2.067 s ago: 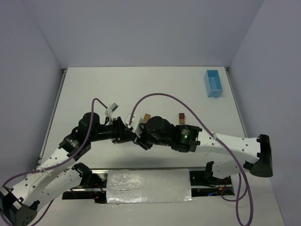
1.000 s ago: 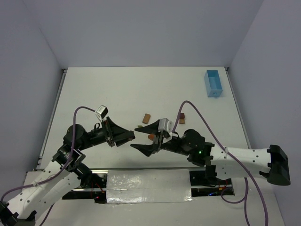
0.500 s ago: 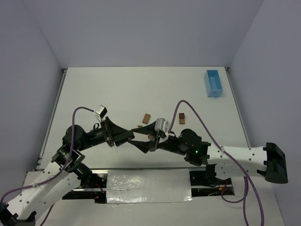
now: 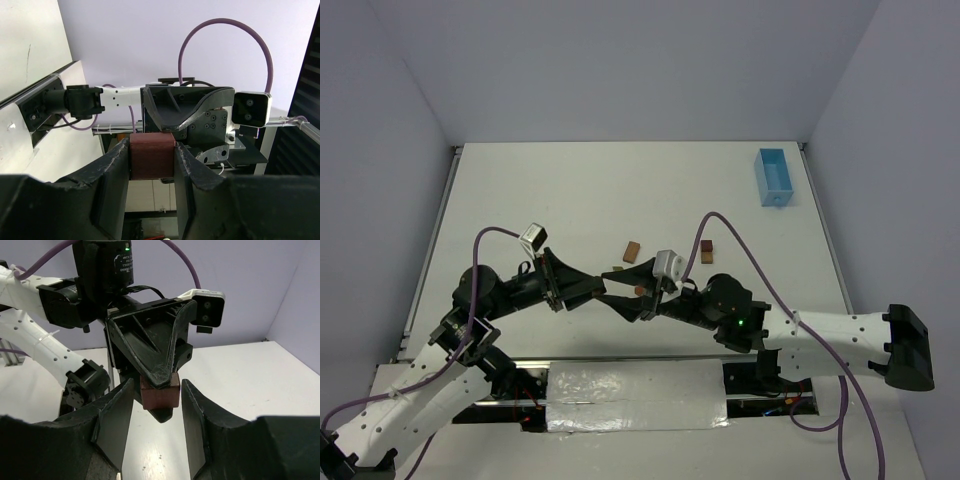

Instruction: Build the wood block tower

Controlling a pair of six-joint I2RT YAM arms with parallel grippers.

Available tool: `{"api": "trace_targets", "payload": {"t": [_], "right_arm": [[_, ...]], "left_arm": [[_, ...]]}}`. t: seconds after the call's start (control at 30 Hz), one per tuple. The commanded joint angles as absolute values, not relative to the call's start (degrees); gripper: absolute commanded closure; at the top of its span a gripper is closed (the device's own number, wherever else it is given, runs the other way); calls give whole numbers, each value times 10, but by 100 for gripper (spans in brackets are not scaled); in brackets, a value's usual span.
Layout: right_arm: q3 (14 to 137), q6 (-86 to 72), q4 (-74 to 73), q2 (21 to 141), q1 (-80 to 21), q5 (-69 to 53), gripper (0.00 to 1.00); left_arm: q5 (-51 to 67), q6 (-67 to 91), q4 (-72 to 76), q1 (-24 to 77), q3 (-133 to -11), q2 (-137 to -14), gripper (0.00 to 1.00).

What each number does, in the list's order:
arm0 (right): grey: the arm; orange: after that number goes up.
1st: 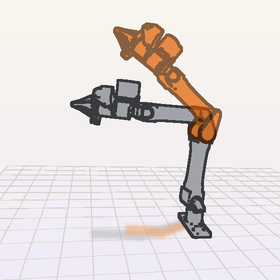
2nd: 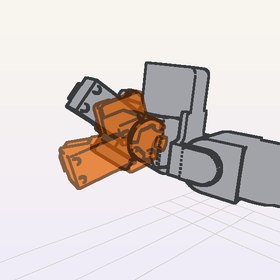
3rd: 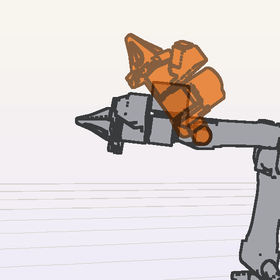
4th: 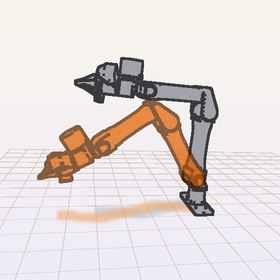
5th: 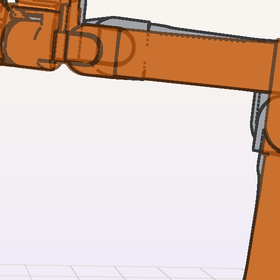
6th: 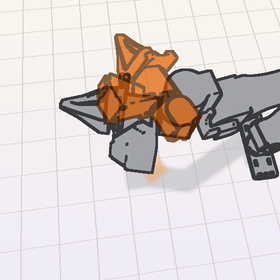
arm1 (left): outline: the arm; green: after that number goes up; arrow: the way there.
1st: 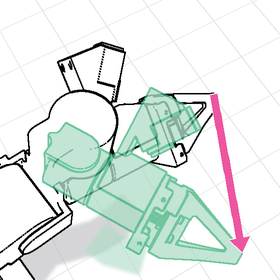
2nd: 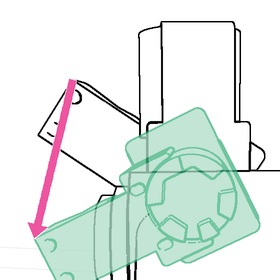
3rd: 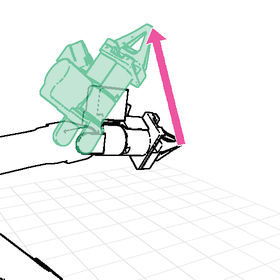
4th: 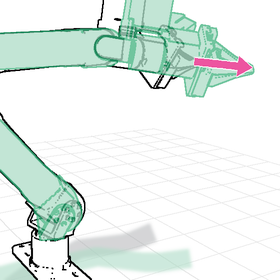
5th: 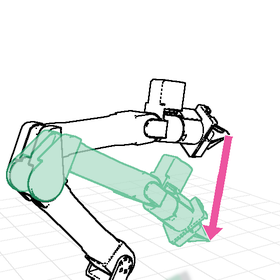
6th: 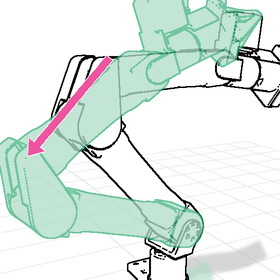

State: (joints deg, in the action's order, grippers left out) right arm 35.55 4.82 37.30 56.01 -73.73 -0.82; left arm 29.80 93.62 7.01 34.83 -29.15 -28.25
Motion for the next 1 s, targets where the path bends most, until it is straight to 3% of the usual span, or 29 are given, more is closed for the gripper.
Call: {"api": "trace_targets", "payload": {"t": [0.0, 0.37, 0.57, 0.73, 0.97], "right_arm": [[357, 56, 388, 563, -738, -1, 50], [354, 48, 388, 571, -728, -1, 54], [349, 45, 386, 569, -724, -1, 65], [347, 40, 385, 575, -722, -1, 65], [339, 33, 398, 577, -720, 15, 56]], "left_arm": [[296, 943, 94, 352, -316, -277, 100], [290, 940, 91, 352, -317, -272, 100], [289, 942, 95, 352, -314, -271, 100], [287, 944, 97, 352, -317, -273, 100], [288, 938, 94, 352, -328, -276, 100]]}}
